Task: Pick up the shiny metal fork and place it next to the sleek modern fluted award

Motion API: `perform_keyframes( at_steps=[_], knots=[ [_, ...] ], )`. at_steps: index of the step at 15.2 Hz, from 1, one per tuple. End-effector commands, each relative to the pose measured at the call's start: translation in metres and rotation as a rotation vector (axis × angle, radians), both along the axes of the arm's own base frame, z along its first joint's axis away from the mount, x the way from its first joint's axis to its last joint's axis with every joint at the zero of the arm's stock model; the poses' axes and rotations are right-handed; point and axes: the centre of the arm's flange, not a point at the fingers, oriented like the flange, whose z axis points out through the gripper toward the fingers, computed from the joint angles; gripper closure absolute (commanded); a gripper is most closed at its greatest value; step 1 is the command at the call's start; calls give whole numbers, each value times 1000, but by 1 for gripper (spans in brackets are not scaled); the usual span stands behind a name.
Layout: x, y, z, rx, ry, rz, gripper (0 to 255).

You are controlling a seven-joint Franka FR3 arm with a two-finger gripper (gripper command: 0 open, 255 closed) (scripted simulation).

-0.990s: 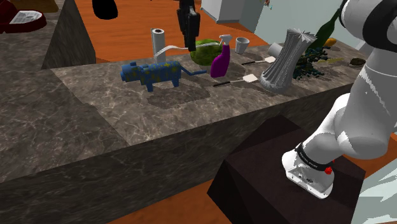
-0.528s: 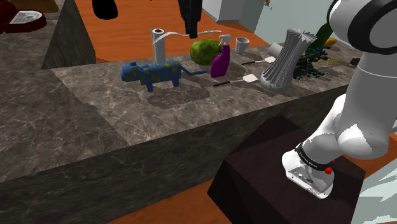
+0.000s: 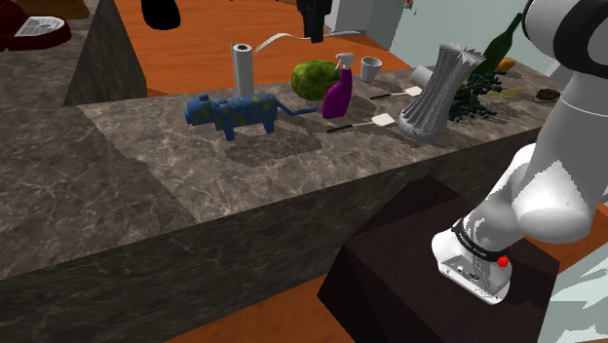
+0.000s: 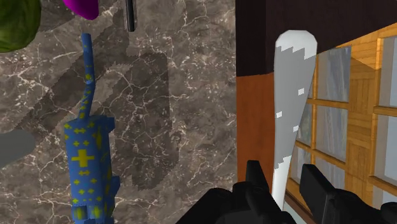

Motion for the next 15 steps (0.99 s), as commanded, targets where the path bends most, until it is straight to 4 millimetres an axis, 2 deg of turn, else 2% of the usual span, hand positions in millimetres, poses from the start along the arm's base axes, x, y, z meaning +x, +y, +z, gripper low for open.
perform_keyframes(
  at_steps=[1,15],
  knots=[
    [-7,-25,-1,0,1,1,255],
    [-56,-203,0,0,1,1,255]
  ],
)
